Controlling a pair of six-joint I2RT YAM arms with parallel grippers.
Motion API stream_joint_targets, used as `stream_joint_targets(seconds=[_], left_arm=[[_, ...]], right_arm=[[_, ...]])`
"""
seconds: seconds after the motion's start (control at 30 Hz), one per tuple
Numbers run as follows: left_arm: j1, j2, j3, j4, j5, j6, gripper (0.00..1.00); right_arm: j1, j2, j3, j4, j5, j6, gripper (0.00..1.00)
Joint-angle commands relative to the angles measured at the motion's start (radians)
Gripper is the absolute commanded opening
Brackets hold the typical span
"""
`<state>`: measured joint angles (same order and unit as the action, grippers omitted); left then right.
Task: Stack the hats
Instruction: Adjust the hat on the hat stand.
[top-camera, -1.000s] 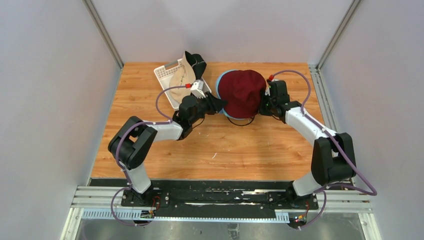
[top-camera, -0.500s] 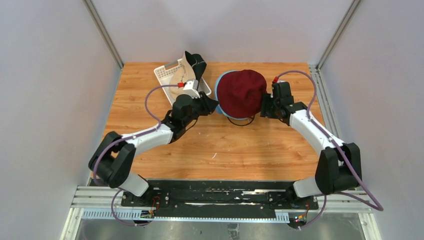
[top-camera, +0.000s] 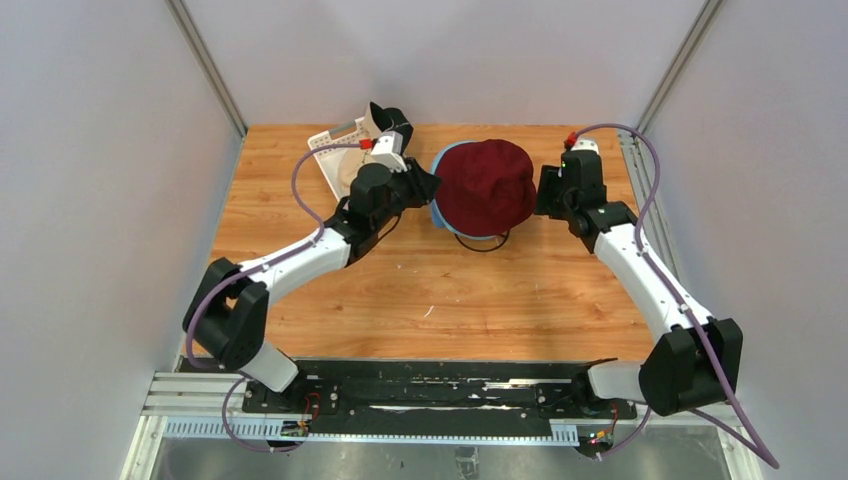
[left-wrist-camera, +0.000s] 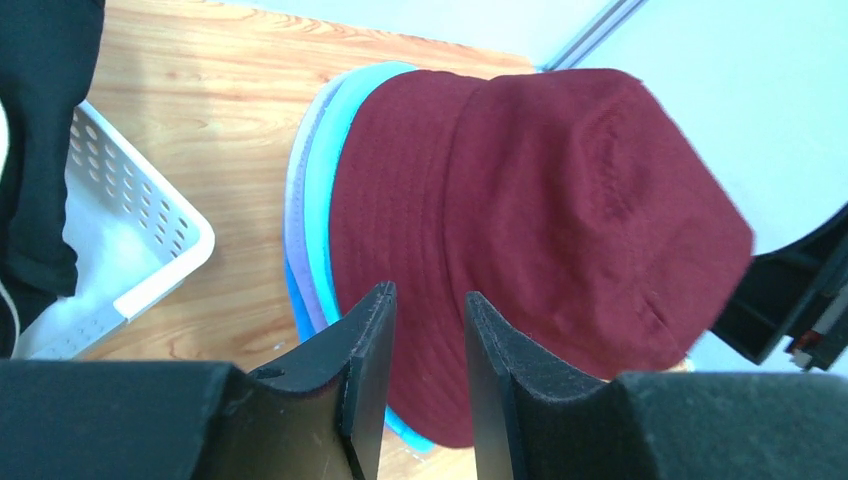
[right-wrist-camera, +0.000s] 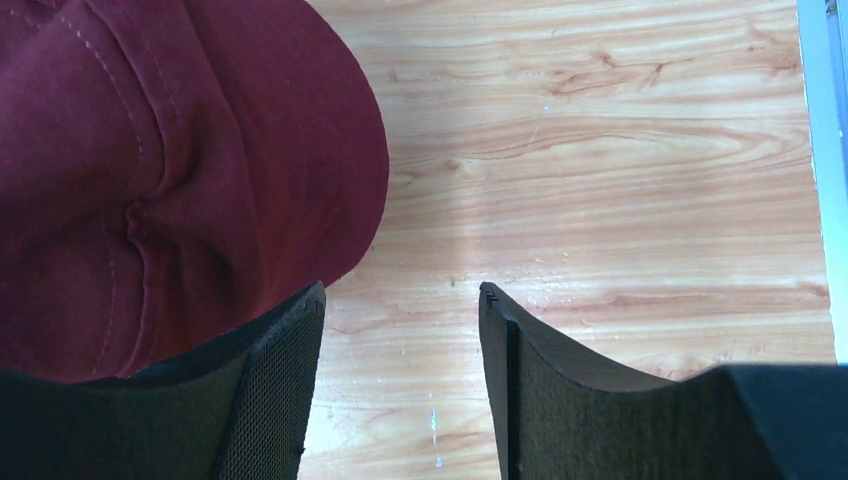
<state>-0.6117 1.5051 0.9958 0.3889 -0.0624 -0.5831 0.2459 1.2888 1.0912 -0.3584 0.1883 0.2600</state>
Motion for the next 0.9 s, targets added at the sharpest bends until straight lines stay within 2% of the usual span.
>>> stream_joint_targets(seconds=[0.0,0.37,0.5,0.87], left_arm=[[-0.006,0.091,0.072,0.036,-0.005,0.032,0.36],[-0.005,0.284,0.243,0.039,0.044,0.047,0.36],[-0.001,0.358,0.303,0.017,0.057,0.054,0.36],[0.044,0.562,0.542,-0.043,0.155,0.049,0.36]], right_arm=[[-0.016,0.045,0.047,0.040,0.021,-0.009,0.58],[-0.040,0.162,0.127,0.068,-0.020,-0.020,0.57],[-0.034,0.162,0.110,0.080,-0.100,0.005,0.56],[0.024,0.125,0.049,0.097,-0.132,0.021,0.55]])
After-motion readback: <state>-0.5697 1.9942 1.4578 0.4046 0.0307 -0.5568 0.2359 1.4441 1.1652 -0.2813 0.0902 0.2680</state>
